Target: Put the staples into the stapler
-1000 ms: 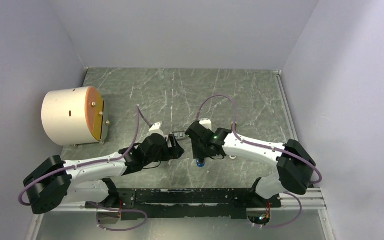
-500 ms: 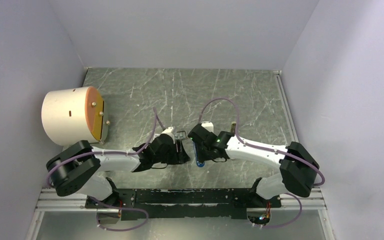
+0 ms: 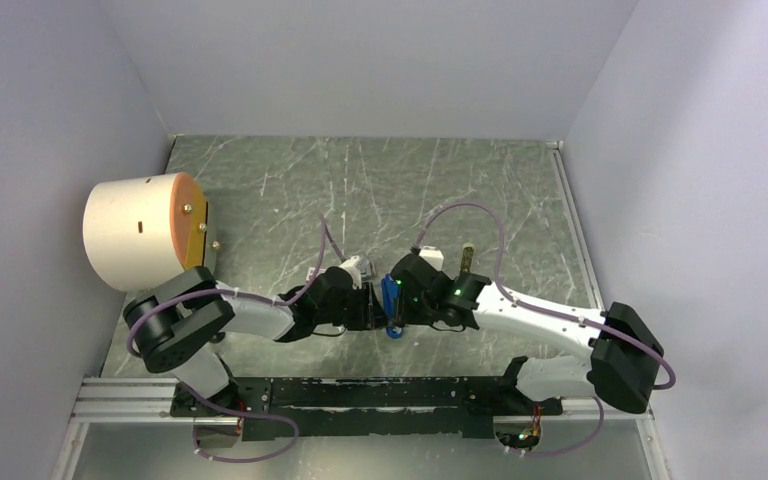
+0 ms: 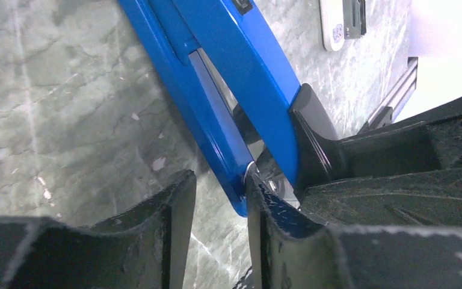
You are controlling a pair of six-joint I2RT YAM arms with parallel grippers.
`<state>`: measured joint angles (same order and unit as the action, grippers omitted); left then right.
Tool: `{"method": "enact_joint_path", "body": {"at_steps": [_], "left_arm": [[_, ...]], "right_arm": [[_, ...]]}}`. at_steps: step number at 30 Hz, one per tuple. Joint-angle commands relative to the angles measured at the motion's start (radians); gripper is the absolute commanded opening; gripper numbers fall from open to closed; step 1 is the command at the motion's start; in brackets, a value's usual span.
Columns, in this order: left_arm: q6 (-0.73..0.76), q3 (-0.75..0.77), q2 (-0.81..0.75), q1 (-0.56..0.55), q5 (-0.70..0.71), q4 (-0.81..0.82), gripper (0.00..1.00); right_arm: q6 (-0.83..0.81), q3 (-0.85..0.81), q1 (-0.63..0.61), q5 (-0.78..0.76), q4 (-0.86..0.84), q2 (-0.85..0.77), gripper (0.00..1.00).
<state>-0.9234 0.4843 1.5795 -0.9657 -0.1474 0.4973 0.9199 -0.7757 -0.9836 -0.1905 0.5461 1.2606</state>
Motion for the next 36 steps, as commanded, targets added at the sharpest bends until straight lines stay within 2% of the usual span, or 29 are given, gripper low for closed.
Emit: {"method": "enact_joint_path", "body": {"at_steps": [1, 7, 12, 17, 22, 26, 31, 36], "left_arm": [[-0.022, -0.001, 0.038, -0.001, -0.067, 0.083, 0.39], [-0.045, -0.009, 0.076, -0.001, -0.103, 0.125, 0.21], [-0.032, -0.005, 0.091, -0.001, -0.074, 0.072, 0.06], [-0.001, -0.018, 0.096, -0.001, -0.054, 0.044, 0.06], [0.017, -0.013, 0.1, -0.001, -0.04, 0.001, 0.06], [0.011, -0.01, 0.102, -0.001, 0.003, -0.049, 0.07], [0.026, 0.011, 0.124, -0.001, 0.025, -0.092, 0.07], [0.044, 0.01, 0.13, -0.001, 0.029, -0.099, 0.07]], "right_arm": [[0.083, 0.01, -0.006, -0.011, -0.081, -0.054, 0.0], [0.104, 0.011, -0.006, -0.029, -0.081, -0.073, 0.0], [0.111, -0.017, -0.005, -0.117, -0.021, -0.095, 0.0], [0.068, -0.085, 0.003, -0.242, 0.087, -0.099, 0.0], [0.006, -0.152, 0.034, -0.314, 0.122, -0.071, 0.01], [-0.099, -0.21, 0.1, -0.347, 0.1, -0.034, 0.05], [-0.211, -0.287, 0.194, -0.34, 0.05, 0.044, 0.06], [-0.273, -0.342, 0.238, -0.311, -0.008, 0.131, 0.07]]}}
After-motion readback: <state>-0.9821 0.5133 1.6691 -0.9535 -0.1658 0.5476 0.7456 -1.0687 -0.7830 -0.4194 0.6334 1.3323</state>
